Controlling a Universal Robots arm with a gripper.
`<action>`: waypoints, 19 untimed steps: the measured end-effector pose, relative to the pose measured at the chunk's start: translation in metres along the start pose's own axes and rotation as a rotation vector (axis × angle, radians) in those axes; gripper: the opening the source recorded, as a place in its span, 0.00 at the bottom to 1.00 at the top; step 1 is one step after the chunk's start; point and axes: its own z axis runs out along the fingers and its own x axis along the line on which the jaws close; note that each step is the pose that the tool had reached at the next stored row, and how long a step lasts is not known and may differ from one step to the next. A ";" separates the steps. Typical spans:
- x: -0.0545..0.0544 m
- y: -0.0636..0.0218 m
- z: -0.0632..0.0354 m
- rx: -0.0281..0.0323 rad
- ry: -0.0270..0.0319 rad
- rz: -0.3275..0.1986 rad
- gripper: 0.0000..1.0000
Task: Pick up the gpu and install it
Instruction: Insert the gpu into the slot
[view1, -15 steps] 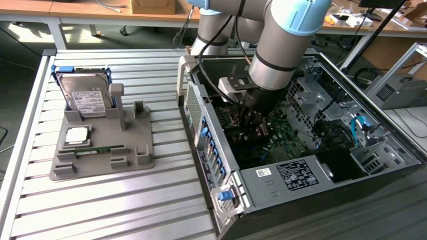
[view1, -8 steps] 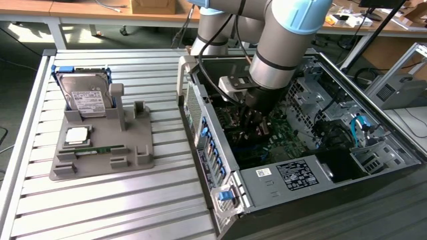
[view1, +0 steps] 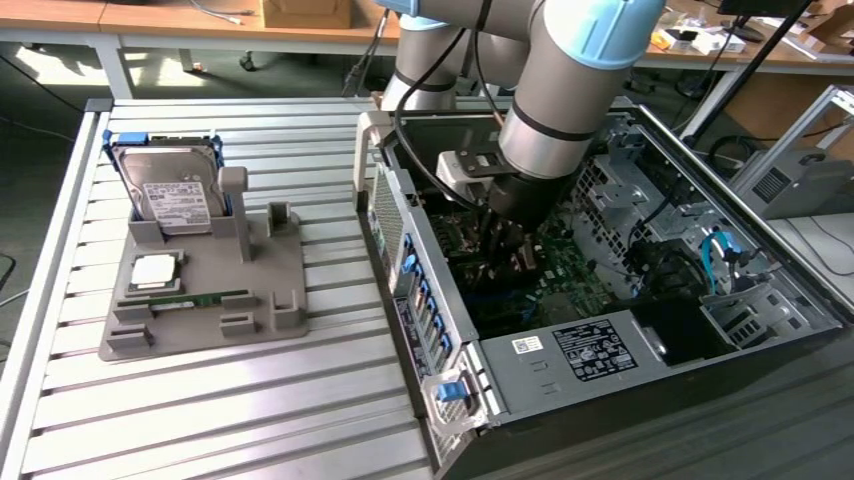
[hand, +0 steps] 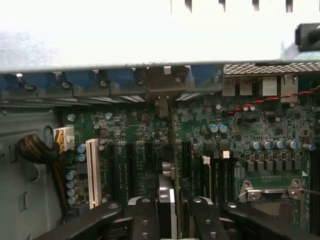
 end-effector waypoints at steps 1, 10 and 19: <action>0.000 0.0000 0.0000 0.0000 -0.0001 0.005 0.27; 0.003 -0.0002 0.0001 -0.0001 -0.0002 0.005 0.27; 0.007 -0.0004 0.0002 0.0000 -0.0003 0.005 0.27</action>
